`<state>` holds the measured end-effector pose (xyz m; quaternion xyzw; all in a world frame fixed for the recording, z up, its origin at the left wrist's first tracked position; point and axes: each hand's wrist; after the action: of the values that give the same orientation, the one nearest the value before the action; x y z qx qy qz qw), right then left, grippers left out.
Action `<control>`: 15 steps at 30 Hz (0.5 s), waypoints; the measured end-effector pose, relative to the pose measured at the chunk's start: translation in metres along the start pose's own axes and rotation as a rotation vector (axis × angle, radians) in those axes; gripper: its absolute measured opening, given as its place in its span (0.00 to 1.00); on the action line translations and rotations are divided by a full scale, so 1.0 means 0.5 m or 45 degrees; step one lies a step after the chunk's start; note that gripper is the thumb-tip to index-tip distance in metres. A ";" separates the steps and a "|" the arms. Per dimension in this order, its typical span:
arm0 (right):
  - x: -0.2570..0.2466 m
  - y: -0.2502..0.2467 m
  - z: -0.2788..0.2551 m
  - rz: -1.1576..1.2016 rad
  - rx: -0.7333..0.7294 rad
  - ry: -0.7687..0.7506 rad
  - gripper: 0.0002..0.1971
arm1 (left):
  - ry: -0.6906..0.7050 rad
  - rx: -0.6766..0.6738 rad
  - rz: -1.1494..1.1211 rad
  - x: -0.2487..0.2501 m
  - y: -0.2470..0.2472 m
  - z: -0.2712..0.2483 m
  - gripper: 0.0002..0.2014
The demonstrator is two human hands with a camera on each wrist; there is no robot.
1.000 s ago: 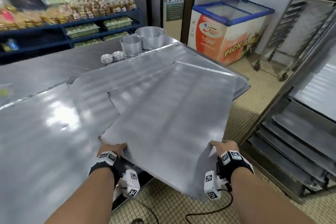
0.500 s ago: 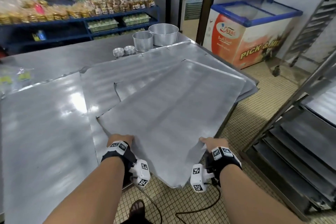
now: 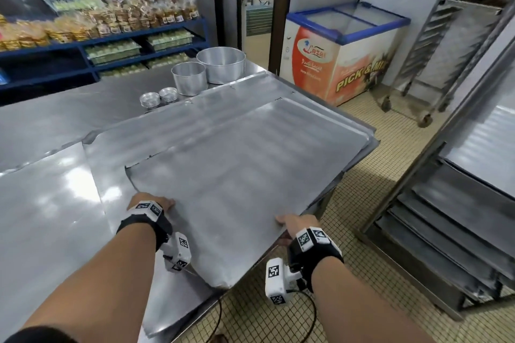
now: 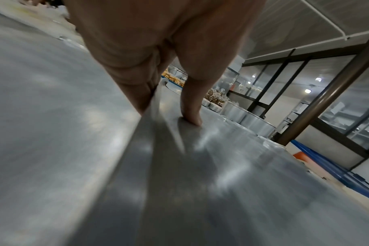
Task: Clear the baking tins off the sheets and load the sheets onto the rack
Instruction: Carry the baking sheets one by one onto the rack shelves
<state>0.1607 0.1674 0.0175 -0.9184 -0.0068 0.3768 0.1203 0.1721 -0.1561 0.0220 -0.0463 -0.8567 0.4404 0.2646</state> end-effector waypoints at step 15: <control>0.117 0.113 0.407 -0.043 0.262 -0.004 0.52 | 0.178 -0.171 0.085 0.078 0.036 0.163 0.29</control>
<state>0.0569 0.1624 -0.1753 -0.9003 0.0161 0.3750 0.2202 0.0958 -0.1925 -0.0142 -0.1230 -0.8617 0.3862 0.3052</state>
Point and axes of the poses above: each hand's wrist, its own z-axis towards the middle knuckle, its own y-axis out of the palm, x = y × z, and after that the axes turned 6 degrees about z, right-handed
